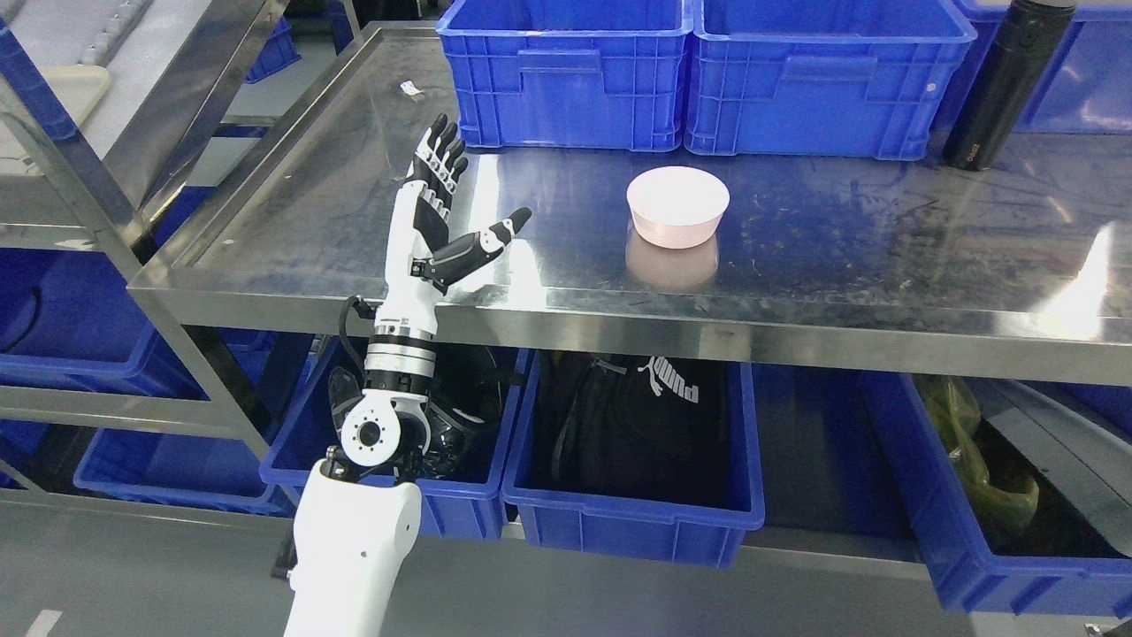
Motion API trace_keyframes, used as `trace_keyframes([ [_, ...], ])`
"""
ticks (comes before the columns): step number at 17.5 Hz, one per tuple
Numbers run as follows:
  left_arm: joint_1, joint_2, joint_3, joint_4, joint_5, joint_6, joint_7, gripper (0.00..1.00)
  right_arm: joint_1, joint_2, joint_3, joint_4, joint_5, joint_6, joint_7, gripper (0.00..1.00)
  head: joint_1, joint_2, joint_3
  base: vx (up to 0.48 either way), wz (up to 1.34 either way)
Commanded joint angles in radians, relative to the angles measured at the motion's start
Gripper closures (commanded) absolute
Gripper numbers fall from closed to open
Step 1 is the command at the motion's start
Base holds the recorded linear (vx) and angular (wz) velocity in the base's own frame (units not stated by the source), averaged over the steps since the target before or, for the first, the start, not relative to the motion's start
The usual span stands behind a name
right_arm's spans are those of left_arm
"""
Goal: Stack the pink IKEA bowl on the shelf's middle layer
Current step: 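Reach the left hand toward the pink bowl on the steel shelf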
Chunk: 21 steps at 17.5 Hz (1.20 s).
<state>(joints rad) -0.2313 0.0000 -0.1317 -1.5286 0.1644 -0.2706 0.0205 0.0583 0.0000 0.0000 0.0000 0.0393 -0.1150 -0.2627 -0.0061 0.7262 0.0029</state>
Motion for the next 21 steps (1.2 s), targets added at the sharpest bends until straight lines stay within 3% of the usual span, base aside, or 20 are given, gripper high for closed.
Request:
trace_keyframes([
  [1,0.020,0.017,-0.077,-0.088,0.001,-0.009,-0.001,0.00,0.000,-0.017,0.005,-0.017,0.001,0.000,0.000,0.00,0.0000,0.000,0.000,0.000,0.00],
  [3,-0.018,0.017,-0.042,-0.088,-0.015,-0.006,-0.010,0.00,0.000,-0.017,0.003,-0.017,0.001,0.000,0.000,0.00,0.0000,0.000,0.000,0.000,0.00],
  [6,-0.161,0.263,-0.035,-0.087,-0.230,0.031,-0.092,0.00,0.000,-0.017,0.005,-0.017,-0.001,0.000,0.000,0.00,0.0000,0.000,0.000,0.000,0.00],
  [7,-0.218,0.312,-0.040,-0.087,-0.300,0.078,-0.140,0.00,0.000,-0.017,0.005,-0.017,0.001,0.000,0.000,0.00,0.0000,0.000,0.000,0.000,0.00],
  [10,-0.386,0.396,-0.147,-0.085,-0.579,0.136,-0.469,0.03,0.000,-0.017,0.005,-0.017,0.001,0.000,0.000,0.00,0.0000,0.000,0.000,0.000,0.00],
  [11,-0.422,0.393,-0.204,-0.085,-0.677,0.136,-0.534,0.06,0.000,-0.017,0.005,-0.017,-0.001,0.000,0.000,0.00,0.0000,0.000,0.000,0.000,0.00],
  [15,-0.488,0.368,-0.387,-0.033,-0.872,0.139,-0.560,0.10,0.000,-0.017,0.005,-0.017,0.001,0.000,0.000,0.00,0.0000,0.000,0.000,0.001,0.00],
  [18,-0.503,0.278,-0.391,0.063,-0.991,0.140,-0.719,0.05,0.000,-0.017,0.005,-0.017,0.001,0.000,0.000,0.00,0.0000,0.000,0.000,0.005,-0.03],
  [21,-0.552,0.168,-0.402,0.152,-1.014,0.137,-0.760,0.02,0.000,-0.017,0.003,-0.017,0.001,0.000,0.000,0.00,0.0000,0.000,0.000,0.010,-0.05],
])
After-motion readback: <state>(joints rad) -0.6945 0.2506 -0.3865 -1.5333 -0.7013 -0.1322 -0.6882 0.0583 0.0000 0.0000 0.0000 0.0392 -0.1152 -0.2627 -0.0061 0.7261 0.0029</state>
